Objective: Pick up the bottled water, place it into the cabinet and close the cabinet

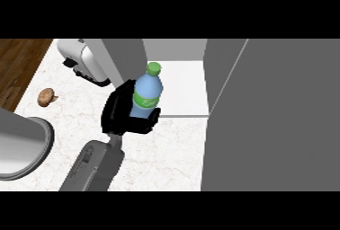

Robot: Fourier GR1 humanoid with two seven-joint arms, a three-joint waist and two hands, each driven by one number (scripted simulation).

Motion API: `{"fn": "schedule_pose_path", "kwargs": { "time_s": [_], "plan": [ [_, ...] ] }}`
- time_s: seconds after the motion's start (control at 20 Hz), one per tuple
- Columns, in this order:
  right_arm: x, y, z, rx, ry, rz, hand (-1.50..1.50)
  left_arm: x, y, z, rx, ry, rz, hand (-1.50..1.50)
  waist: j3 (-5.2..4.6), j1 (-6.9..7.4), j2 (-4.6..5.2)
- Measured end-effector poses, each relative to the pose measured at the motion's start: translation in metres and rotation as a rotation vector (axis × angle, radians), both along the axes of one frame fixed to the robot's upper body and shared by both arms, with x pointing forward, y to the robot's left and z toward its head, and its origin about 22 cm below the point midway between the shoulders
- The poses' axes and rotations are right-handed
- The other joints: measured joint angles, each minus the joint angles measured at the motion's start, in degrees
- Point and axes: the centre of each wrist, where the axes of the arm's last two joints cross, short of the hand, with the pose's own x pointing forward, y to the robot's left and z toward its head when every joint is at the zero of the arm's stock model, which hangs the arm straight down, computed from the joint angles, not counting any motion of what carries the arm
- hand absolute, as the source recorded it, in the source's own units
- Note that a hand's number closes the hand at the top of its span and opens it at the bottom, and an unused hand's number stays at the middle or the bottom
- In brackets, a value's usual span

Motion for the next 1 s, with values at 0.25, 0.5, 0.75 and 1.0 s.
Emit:
{"fn": "schedule_pose_path", "kwargs": {
  "time_s": [0.25,0.5,0.75,1.0],
  "plan": [
    [0.003,0.007,-0.007,0.009,-0.003,0.001,-1.50,0.004,-0.013,0.001,0.090,-0.016,0.068,1.50,-0.14,0.14,-0.18],
    [0.005,0.003,-0.010,0.013,-0.002,0.008,-1.50,0.009,-0.026,0.003,0.180,-0.016,0.135,1.50,-0.06,0.09,-0.39],
    [0.005,0.003,-0.009,0.018,-0.001,0.022,-1.50,0.010,-0.032,0.003,0.252,0.013,0.243,1.50,0.06,-0.54,-0.63],
    [0.006,0.000,-0.008,0.025,-0.006,0.034,-1.50,0.011,-0.037,0.003,0.316,0.032,0.332,1.50,0.16,-1.16,-0.67]
  ]
}}
